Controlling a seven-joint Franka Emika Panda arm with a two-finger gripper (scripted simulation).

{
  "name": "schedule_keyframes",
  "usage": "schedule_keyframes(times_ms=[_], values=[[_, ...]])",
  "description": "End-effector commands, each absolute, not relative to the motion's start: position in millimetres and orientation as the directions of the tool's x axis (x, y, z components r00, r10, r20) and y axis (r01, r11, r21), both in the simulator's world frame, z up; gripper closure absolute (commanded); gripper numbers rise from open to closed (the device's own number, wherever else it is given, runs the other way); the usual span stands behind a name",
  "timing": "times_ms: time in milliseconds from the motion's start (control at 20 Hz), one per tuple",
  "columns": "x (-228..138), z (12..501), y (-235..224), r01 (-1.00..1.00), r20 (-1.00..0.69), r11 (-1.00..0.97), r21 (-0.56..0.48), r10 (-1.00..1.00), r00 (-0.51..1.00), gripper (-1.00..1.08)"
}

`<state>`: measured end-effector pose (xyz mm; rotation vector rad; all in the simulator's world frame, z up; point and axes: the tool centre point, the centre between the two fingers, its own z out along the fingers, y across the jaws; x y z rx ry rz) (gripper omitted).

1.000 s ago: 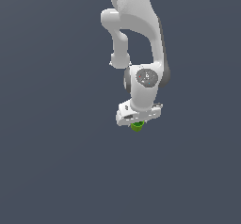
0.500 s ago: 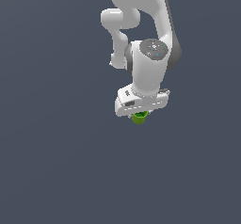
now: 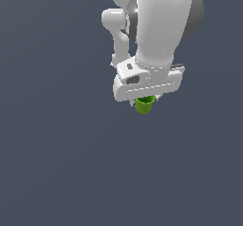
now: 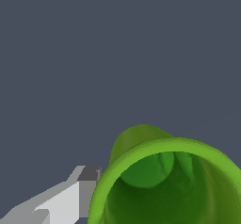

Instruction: Pick up the object and move it to a goal position.

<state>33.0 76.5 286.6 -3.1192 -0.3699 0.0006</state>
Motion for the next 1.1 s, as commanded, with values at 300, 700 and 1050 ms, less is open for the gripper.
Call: schedule_keyframes(times_ms=[300, 700, 1050], values=[[45, 366, 75, 0.234, 0.0, -0.972, -0.001, 0.234, 0.972, 1.08], [53, 404, 74, 0.233, 0.0, -0.972, 0.0, 0.233, 0.972, 1.08], [56, 415, 74, 0.233, 0.0, -0.972, 0.0, 0.233, 0.972, 1.08]])
